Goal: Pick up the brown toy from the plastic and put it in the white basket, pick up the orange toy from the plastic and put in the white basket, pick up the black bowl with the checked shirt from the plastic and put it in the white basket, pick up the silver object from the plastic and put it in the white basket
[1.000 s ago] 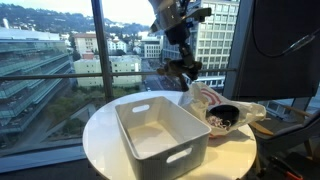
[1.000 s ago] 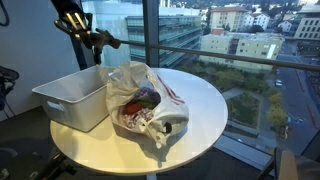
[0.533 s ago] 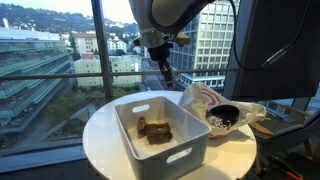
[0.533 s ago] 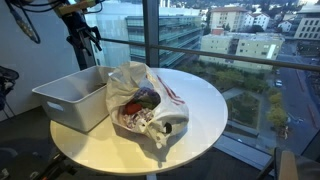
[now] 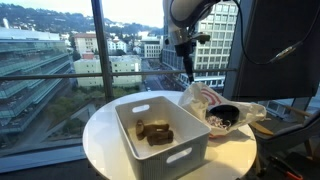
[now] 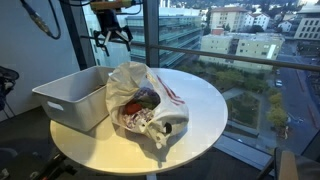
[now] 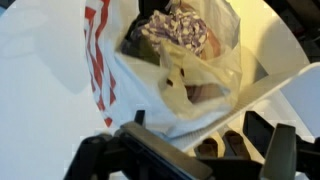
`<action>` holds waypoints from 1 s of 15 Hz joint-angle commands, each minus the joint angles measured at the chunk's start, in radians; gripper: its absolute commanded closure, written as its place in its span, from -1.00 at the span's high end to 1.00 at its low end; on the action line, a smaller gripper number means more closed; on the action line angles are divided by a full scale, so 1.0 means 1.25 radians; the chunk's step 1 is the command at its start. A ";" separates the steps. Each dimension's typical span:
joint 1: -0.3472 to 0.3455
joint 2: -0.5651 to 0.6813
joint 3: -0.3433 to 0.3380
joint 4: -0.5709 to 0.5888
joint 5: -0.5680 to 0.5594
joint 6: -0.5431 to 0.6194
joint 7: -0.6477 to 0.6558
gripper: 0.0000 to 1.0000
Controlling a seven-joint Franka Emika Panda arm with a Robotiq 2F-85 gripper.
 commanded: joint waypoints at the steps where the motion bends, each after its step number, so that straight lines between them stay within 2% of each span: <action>1: -0.076 -0.025 -0.059 -0.054 0.089 -0.041 -0.055 1.00; 5: -0.125 0.024 -0.091 -0.095 0.195 -0.098 -0.126 1.00; 9: -0.145 0.091 -0.100 -0.133 0.264 -0.045 -0.095 1.00; 12: -0.166 0.136 -0.111 -0.170 0.294 0.094 -0.068 1.00; 15: -0.176 0.179 -0.114 -0.186 0.279 0.242 -0.046 1.00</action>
